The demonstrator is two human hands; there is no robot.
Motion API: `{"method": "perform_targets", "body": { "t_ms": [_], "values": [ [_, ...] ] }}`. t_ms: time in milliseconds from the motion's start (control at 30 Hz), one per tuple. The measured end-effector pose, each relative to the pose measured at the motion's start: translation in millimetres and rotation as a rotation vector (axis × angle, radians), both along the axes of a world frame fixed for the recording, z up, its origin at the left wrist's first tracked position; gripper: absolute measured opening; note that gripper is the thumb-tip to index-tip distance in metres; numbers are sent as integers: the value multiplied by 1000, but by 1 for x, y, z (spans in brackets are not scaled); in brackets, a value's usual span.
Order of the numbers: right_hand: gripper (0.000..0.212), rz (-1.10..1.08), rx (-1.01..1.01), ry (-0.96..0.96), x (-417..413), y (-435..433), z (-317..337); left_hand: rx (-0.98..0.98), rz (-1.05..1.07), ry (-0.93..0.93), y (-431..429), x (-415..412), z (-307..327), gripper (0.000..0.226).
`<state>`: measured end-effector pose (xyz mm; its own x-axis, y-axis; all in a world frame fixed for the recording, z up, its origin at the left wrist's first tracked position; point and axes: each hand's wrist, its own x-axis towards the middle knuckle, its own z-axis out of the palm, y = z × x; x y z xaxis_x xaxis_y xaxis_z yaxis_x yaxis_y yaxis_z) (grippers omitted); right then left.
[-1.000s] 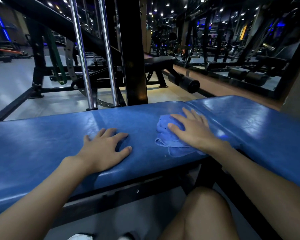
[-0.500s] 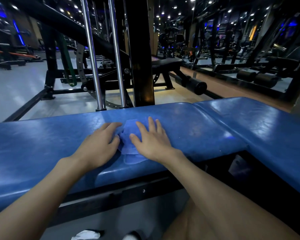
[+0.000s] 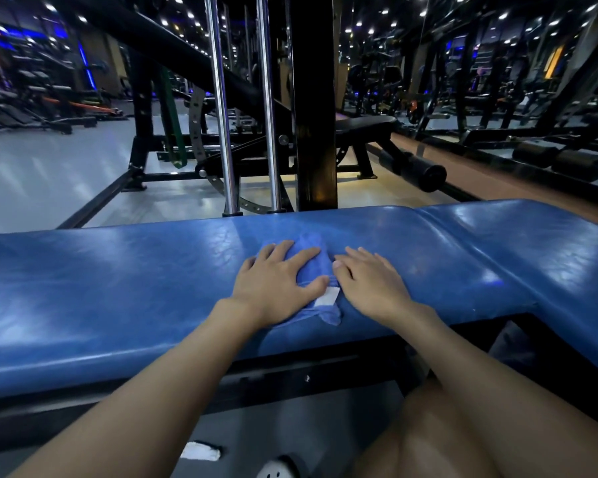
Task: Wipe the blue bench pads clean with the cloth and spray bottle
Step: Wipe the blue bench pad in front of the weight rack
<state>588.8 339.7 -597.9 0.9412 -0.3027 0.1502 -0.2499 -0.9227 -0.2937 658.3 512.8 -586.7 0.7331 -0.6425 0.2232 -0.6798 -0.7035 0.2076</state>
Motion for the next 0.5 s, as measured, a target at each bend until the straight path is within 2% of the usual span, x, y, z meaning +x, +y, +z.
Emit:
{"method": "perform_targets", "body": {
  "t_ms": [167, 267, 333, 433, 500],
  "values": [
    [49, -1, -36, 26, 1, -1, -3, 50, 53, 38, 39, 7, 3, 62],
    [48, -14, -81, 82, 2, 4, 1, 105, 109, 1, 57, 12, 12, 65],
    [44, 8, -114, 75, 7, 13, 6, 65, 147, 6, 49, 10, 15, 67],
    [46, 100, -13, -4, 15, 30, 11, 43, 174, 8, 33, 2, 4, 67],
    [48, 130, -25, 32, 19, 39, 8, 34, 179, -4, 38, 5, -2, 64]
  ]
}}
